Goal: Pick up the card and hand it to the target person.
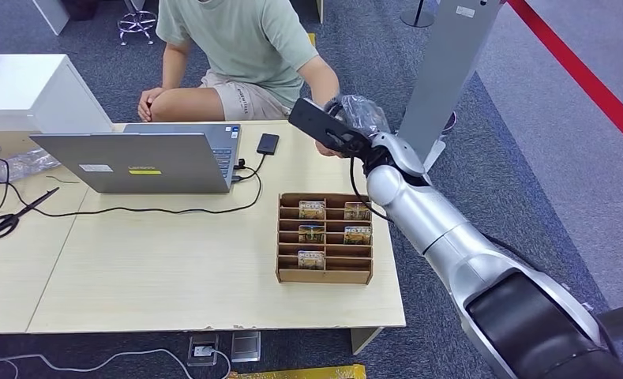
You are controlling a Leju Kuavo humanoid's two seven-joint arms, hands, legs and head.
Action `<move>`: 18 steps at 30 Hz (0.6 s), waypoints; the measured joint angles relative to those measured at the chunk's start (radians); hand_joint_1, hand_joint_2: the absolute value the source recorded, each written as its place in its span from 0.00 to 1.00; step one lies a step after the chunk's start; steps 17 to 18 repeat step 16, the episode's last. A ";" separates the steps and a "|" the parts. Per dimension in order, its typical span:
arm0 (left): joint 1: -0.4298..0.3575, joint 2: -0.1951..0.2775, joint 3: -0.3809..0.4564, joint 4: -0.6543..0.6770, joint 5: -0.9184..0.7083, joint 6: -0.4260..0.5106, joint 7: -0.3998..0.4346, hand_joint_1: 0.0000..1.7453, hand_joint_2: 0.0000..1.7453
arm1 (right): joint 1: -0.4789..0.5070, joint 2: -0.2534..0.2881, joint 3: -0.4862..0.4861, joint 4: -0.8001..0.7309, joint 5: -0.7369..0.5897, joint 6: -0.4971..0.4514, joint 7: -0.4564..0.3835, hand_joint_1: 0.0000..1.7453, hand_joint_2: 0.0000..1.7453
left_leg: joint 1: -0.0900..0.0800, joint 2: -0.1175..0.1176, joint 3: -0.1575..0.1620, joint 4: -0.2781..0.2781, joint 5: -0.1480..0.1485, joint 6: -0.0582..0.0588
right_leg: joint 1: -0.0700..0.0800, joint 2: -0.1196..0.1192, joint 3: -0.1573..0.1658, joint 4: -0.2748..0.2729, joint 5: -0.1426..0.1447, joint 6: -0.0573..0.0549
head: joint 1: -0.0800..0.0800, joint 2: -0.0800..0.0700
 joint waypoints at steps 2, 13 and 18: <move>0.000 0.000 0.000 0.000 0.004 0.000 -0.004 0.00 0.00 | -0.003 0.007 0.005 0.015 0.008 -0.004 -0.003 0.00 1.00 | 0.000 0.000 0.000 0.000 0.000 0.000 | 0.000 0.000 0.000 0.000 0.000 0.000 | 0.000 0.000; 0.003 0.000 0.000 0.000 0.040 0.012 0.000 0.00 0.00 | 0.009 0.004 -0.003 -0.017 -0.075 -0.061 -0.030 0.00 1.00 | 0.000 0.000 0.001 0.000 0.000 0.000 | 0.000 0.000 0.000 0.000 0.000 0.000 | -0.001 0.000; 0.005 0.000 0.000 0.000 0.049 0.019 0.007 0.00 0.00 | 0.051 -0.021 -0.023 -0.090 -0.107 -0.082 -0.021 0.00 1.00 | 0.000 0.000 0.001 0.000 0.000 0.000 | 0.000 0.000 0.000 0.000 0.000 0.000 | -0.001 0.000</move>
